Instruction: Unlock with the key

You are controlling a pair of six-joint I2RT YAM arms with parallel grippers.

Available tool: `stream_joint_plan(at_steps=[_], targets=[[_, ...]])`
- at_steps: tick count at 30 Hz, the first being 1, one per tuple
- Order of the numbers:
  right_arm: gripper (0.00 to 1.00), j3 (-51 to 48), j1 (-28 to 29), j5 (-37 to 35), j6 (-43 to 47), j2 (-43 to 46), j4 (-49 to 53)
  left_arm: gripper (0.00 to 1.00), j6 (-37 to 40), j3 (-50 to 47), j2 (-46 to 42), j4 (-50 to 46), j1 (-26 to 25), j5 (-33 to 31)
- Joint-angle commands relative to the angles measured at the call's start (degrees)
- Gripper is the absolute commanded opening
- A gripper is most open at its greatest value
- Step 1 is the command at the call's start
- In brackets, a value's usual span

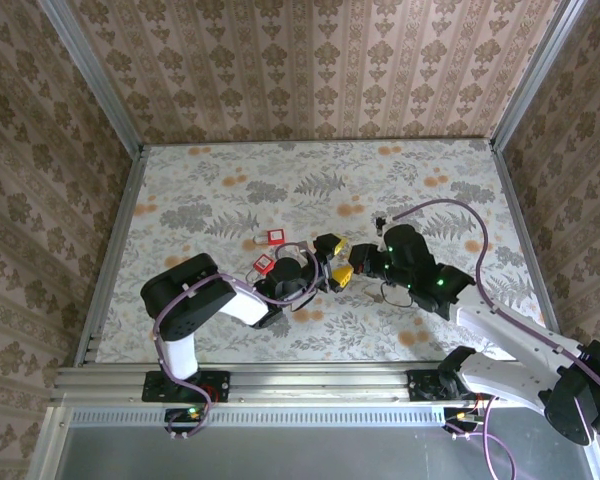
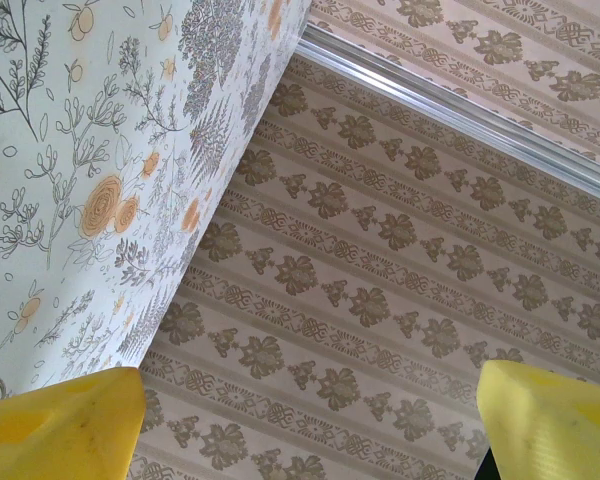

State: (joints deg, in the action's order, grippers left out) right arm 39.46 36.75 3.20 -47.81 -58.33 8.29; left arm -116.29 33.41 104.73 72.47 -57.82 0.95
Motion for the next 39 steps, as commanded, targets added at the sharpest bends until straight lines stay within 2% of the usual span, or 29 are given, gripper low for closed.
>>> stream_joint_plan(at_steps=[1, 16, 21, 30, 39], targets=[[0.00, -1.0, 1.4, -2.4, -1.5, 1.4, -2.9, 0.87, -1.1, 0.9, -1.2, 1.8, -0.5, -1.0], [0.00, -3.2, 2.9, -2.7, -1.1, -0.7, -6.6, 0.83, -0.9, 1.6, -1.3, 1.9, -0.7, -0.1], [0.00, -4.3, 3.1, -2.8, -0.9, 0.4, -6.3, 0.75, -0.7, 1.5, -1.2, 1.9, -0.4, -0.1], [0.00, -6.0, 3.1, -3.2, -0.3, 3.0, -4.4, 0.49, 0.4, 1.7, -0.8, 1.8, -0.1, 0.2], [0.00, -6.1, 3.1, -3.2, 0.4, 4.0, -3.2, 0.38, 1.6, 1.5, -0.7, 1.7, 0.0, 0.3]])
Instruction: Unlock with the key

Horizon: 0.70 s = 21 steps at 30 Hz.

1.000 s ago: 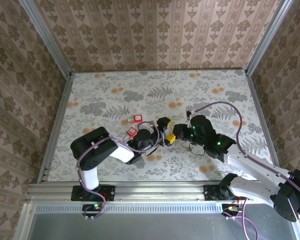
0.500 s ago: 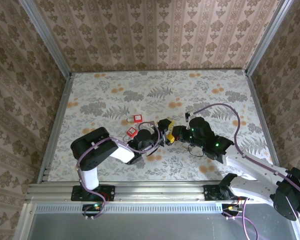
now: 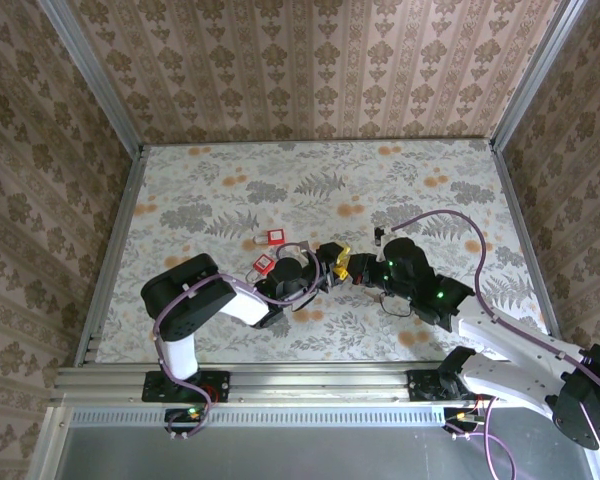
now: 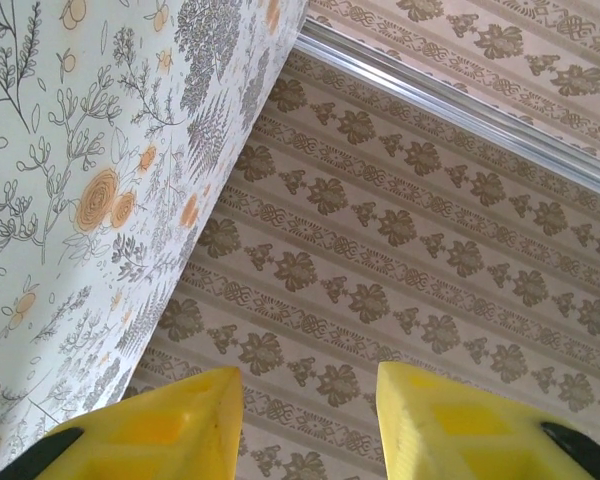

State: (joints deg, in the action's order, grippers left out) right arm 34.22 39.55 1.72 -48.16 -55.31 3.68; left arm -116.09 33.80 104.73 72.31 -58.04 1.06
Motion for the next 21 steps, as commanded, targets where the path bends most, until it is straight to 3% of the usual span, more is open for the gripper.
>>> stream_joint_plan(at_steps=[1, 10, 14, 21], targets=[[0.00, -0.9, 0.4, -1.7, 0.9, 1.0, 1.6, 0.37, 1.4, 1.2, -0.6, 1.9, 0.1, 0.3], [0.00, -1.6, 0.3, -0.9, 1.9, 2.6, 2.4, 0.20, 2.3, 0.6, -0.1, 1.7, 0.7, 0.3], [0.00, -2.6, 0.3, 0.4, 2.5, 3.3, 1.4, 0.02, 3.4, 1.2, 0.6, 1.8, 1.2, 1.2], [0.00, -3.4, 0.4, 0.9, 2.3, 5.1, 0.8, 0.00, 9.6, 0.8, -0.9, -0.3, 1.7, 1.3]])
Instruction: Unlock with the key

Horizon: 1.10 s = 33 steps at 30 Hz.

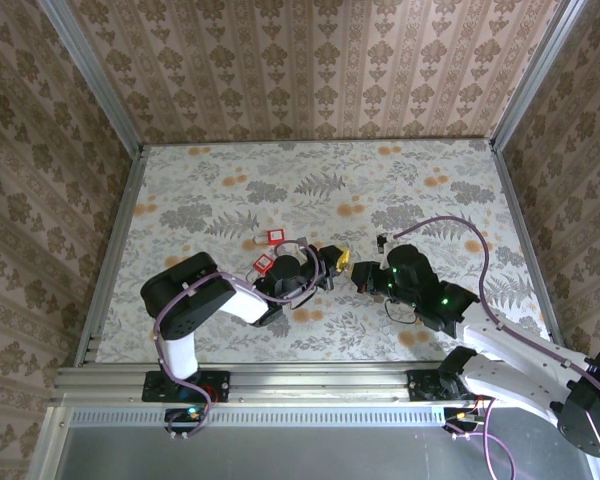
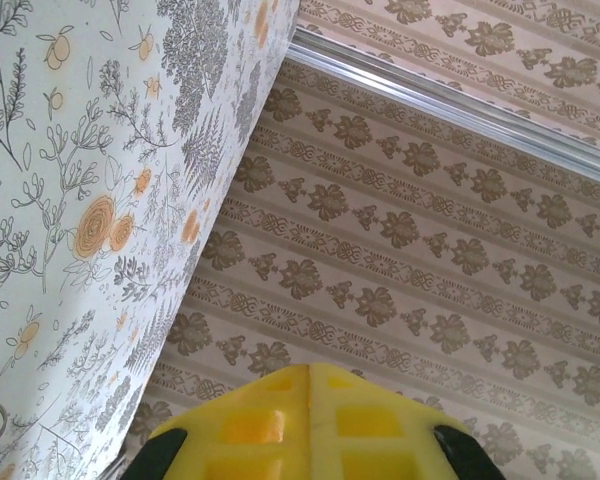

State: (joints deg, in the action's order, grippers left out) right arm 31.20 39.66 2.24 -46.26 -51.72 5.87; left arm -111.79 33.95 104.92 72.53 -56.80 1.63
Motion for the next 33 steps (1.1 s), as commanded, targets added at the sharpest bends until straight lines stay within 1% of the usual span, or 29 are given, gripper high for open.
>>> stream_joint_plan(at_steps=[1, 4, 5, 6, 7, 9, 10, 12, 15, 17, 19, 21, 24, 26, 29, 33], targets=[[0.02, -0.3, 0.2, 0.9, 0.0, 1.7, -2.0, 0.00, 6.9, 0.8, -1.9, -1.4, 0.5, 1.0], [0.53, -1.0, -0.3, 4.6, -2.8, 2.6, -6.8, 0.00, 15.2, 1.3, -5.6, -4.6, 1.8, 1.9], [0.67, -1.5, -0.7, 6.3, -4.2, 3.3, -9.2, 0.00, 18.2, 1.5, -7.4, -6.4, 2.4, 2.6], [0.75, -1.8, -1.1, 7.6, -5.7, 4.0, -11.1, 0.00, 22.1, 1.7, -9.6, -8.6, 3.0, 3.1], [0.79, -2.1, -1.6, 8.4, -6.9, 4.8, -12.3, 0.00, 25.7, 1.9, -11.6, -11.1, 3.5, 3.4], [0.84, -3.1, -3.3, 10.5, -10.3, 6.4, -16.2, 0.00, 35.0, 3.0, -16.7, -17.8, 4.0, 3.7], [0.85, -3.8, -4.2, 12.0, -11.7, 6.9, -18.2, 0.00, 38.9, 3.6, -18.6, -20.8, 4.0, 3.6], [0.86, -5.2, -6.3, 14.8, -15.0, 7.4, -23.7, 0.00, 50.6, 5.6, -23.5, -28.6, 3.4, 2.6], [0.87, -7.5, -7.8, 16.0, -17.6, 6.4, -30.3, 0.00, 61.4, 7.5, -27.9, -35.5, 2.4, 1.2], [0.85, -9.7, -7.8, 16.8, -19.2, 4.3, -37.8, 0.00, 63.4, 7.9, -29.2, -38.1, 2.6, 1.1], [0.83, -12.0, -7.7, 17.2, -20.9, 1.6, -46.6, 0.00, 64.3, 7.2, -29.5, -37.0, 3.0, 1.6], [0.76, -13.7, -7.7, 16.6, -22.4, -1.2, -52.6, 0.00, 64.7, 6.7, -29.4, -35.6, 3.0, 1.6], [0.67, -13.5, -7.3, 18.2, -23.6, -4.9, -58.7, 0.00, 65.1, 6.8, -29.1, -35.0, 2.5, 0.7], [0.65, -13.5, -6.8, 18.8, -23.8, -6.2, -62.0, 0.00, 65.0, 6.6, -29.0, -34.0, 2.3, 0.2], [0.60, -14.0, -5.7, 17.8, -23.2, -6.7, -62.6, 0.00, 64.7, 6.4, -29.0, -33.1, 1.8, -0.7], [0.56, -14.7, -4.7, 17.9, -23.8, -8.0, -66.5, 0.00, 65.1, 6.3, -28.6, -31.0, 0.7, -1.7]])
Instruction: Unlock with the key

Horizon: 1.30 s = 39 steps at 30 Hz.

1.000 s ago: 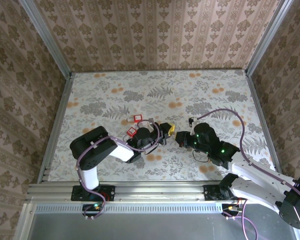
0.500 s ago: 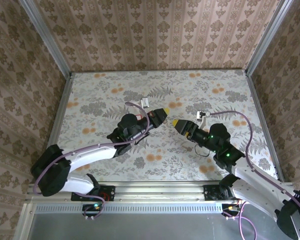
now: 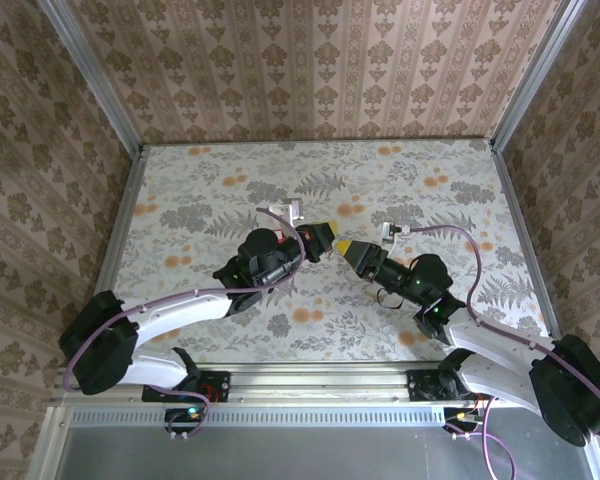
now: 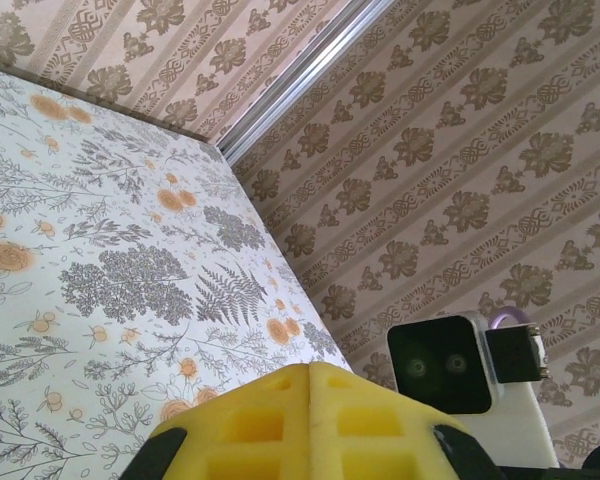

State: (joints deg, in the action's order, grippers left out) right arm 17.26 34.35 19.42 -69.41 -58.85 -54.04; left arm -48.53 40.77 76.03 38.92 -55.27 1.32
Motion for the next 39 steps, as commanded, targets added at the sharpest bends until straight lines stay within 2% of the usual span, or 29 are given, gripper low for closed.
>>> stream_joint_plan(at_steps=[1, 15, 30, 39], targets=[[0.55, -0.7, 0.8, 0.7, -0.6, -1.1, -6.7, 0.00, 1.6, -0.5, 0.5, 3.5, -1.0, -1.4], [0.36, -1.5, 3.4, 0.6, -0.9, -5.0, -12.6, 0.00, -0.8, -1.7, 2.2, 11.1, -3.4, -5.4], [0.32, -2.5, 4.2, 1.3, 1.2, 1.3, -7.3, 0.00, -7.2, -3.6, 4.6, 19.4, -2.2, -3.9], [0.29, -2.1, 4.2, 0.6, 2.1, 2.2, -5.6, 0.00, -8.4, -3.2, 6.6, 21.6, -2.7, -2.8]])
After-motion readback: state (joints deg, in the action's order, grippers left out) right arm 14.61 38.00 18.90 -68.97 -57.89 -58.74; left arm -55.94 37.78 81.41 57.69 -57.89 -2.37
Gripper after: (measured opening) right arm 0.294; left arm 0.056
